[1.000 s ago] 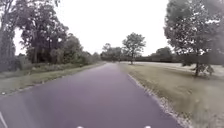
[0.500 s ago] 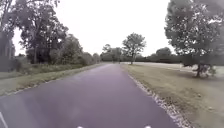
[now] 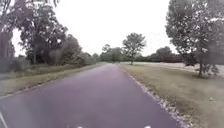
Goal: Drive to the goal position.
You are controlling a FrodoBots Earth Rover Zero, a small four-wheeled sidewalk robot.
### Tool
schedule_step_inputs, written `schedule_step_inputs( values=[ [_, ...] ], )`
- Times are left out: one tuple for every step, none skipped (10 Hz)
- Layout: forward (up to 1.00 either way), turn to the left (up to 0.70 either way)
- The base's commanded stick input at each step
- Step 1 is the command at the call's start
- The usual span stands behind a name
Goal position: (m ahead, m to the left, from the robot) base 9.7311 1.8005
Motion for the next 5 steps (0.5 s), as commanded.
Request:
schedule_step_inputs(
  values=[
    [0.7,0.0],
    [0.7,0.0],
    [0.7,0.0],
    [0.7,0.0],
    [0.7,0.0]
  ],
)
